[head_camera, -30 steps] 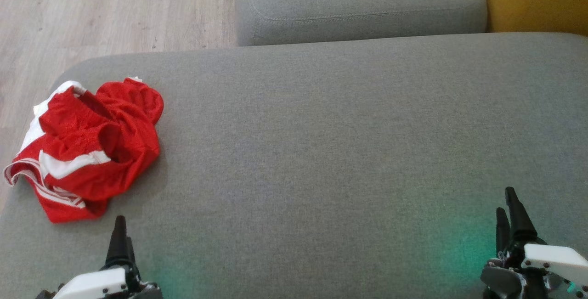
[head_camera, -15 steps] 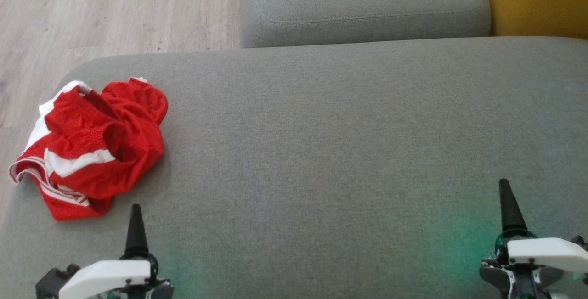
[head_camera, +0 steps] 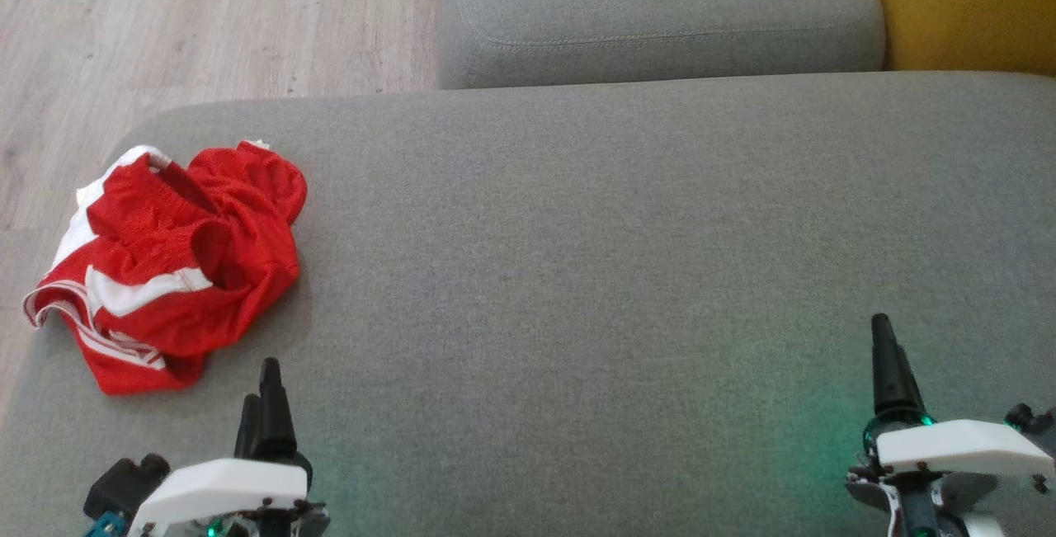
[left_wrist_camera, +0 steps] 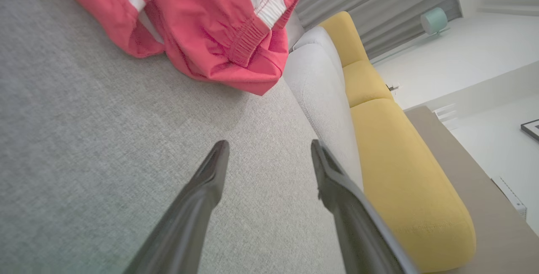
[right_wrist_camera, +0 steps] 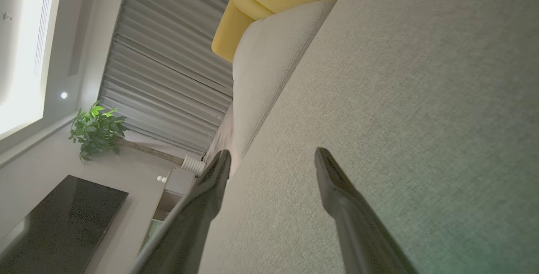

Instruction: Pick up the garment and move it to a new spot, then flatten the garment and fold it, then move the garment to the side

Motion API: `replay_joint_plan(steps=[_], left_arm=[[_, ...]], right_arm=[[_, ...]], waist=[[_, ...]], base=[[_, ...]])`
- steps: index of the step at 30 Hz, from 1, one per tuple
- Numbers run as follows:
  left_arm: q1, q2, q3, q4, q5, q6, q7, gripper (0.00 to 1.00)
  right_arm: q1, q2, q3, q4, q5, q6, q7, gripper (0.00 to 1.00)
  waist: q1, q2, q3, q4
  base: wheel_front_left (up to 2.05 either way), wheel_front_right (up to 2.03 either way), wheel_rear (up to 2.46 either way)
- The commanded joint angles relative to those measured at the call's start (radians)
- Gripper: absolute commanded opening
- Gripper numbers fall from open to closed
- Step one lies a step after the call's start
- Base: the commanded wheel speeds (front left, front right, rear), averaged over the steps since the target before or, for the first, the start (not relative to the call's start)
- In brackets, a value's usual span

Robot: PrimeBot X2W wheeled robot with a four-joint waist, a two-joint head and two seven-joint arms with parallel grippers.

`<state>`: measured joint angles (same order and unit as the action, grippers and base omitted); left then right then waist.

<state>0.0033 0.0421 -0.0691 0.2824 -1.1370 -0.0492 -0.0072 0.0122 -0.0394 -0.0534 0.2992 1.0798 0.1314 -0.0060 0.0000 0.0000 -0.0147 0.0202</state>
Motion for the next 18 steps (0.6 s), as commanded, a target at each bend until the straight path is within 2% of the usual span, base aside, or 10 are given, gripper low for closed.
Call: replay_joint_plan(steps=[1, 18], left_arm=[[-0.062, 0.005, -0.002, -0.039, 0.040, 0.005, -0.013, 1.00], [-0.075, 0.006, -0.067, -0.066, 0.295, 0.054, -0.066, 1.00]], right_arm=[[-0.029, -0.005, 0.018, -0.044, -0.044, 0.000, -0.015, 1.00], [-0.022, -0.006, 0.054, -0.079, -0.279, 0.000, -0.069, 1.00]], waist=[[0.0000, 0.0000, -0.001, 0.001], [0.0000, 0.0000, -0.010, 0.012]], base=[[0.00, 0.00, 0.00], [0.00, 0.00, 0.00]])
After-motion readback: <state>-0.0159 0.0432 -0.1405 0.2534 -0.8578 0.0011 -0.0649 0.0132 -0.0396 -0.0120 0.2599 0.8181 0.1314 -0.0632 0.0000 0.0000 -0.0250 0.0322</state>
